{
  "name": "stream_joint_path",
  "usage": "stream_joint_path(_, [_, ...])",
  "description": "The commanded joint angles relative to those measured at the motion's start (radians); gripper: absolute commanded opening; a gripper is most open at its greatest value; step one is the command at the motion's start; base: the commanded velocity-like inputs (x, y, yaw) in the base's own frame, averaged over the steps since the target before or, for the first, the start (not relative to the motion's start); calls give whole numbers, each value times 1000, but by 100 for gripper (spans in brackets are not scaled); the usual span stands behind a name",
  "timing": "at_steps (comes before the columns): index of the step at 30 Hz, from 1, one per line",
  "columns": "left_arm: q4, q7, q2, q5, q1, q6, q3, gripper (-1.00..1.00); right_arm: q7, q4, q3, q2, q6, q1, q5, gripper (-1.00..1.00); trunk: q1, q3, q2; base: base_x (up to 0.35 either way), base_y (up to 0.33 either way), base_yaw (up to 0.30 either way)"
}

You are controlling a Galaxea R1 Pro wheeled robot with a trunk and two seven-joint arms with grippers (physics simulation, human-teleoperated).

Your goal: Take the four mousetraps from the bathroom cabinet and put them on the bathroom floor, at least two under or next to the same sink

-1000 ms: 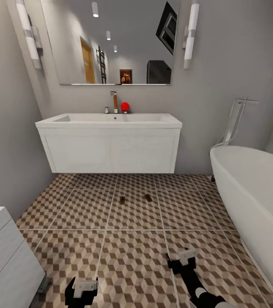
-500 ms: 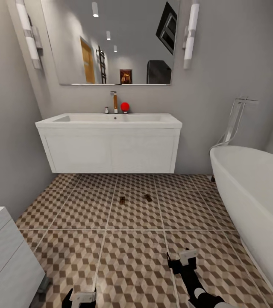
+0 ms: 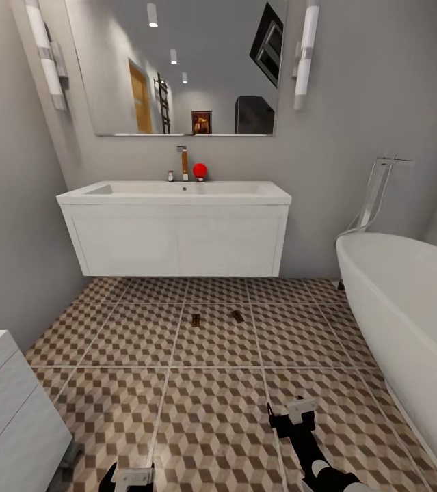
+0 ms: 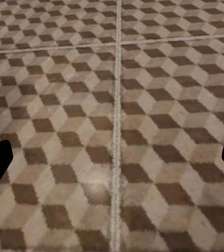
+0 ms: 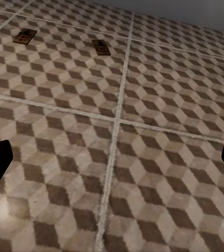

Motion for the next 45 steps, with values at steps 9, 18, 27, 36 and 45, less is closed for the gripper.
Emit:
stream_joint_path(9, [4, 1, -1, 7, -2, -5, -9, 100, -10, 1, 6, -1, -1, -1, 7, 100, 0, -1, 0, 0, 0, 0])
stream_joint_path(18, [4, 1, 0, 7, -1, -5, -9, 100, -10, 1, 6, -2, -1, -1, 8, 100, 0, -1, 0, 0, 0, 0])
stream_joint_path(27, [4, 2, -2, 6, -1, -5, -9, 100, -10, 1, 6, 0, -1, -1, 8, 100, -2, 15, 1, 0, 0, 0])
stream_joint_path(36, [4, 2, -2, 6, -1, -5, -9, 100, -10, 1, 6, 0, -1, -1, 7, 100, -6, 49, 3, 0, 0, 0])
stream_joint_path(45, [4, 2, -2, 6, -1, -5, -9, 100, -10, 1, 6, 1, 0, -1, 7, 100, -20, 82, 25, 0, 0, 0])
